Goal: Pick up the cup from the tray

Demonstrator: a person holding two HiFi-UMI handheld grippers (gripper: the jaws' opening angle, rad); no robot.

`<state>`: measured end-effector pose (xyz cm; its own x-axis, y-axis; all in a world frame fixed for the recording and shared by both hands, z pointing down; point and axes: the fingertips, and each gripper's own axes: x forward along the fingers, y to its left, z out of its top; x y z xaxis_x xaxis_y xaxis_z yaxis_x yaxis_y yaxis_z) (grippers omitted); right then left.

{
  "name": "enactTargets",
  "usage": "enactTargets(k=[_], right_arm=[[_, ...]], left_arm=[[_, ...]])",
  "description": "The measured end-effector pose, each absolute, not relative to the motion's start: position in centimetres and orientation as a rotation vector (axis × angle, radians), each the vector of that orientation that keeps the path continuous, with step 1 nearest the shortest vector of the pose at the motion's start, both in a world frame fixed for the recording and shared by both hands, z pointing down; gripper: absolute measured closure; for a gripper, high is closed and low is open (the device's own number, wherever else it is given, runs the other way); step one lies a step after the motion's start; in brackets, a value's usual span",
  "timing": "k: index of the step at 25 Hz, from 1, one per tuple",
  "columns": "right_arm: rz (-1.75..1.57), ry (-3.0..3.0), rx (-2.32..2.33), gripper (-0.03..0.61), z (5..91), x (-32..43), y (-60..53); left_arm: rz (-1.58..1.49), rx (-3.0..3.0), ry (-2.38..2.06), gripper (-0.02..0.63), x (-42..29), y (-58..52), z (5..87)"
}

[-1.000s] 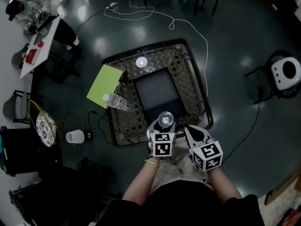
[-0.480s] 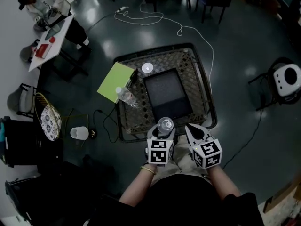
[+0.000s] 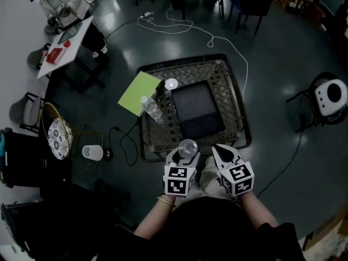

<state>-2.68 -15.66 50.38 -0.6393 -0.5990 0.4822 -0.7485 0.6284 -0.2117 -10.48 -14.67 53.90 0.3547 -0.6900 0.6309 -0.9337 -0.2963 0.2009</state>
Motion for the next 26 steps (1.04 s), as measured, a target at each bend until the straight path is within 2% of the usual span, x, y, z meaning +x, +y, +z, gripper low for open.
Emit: enactTargets(k=[26], right_arm=[[0.542,-2.473,1.083,0.568,50.6,-3.3,-13.0]], left_arm=[[0.551,2.085,-1.413,0.342,-11.9,-12.7,53.2]])
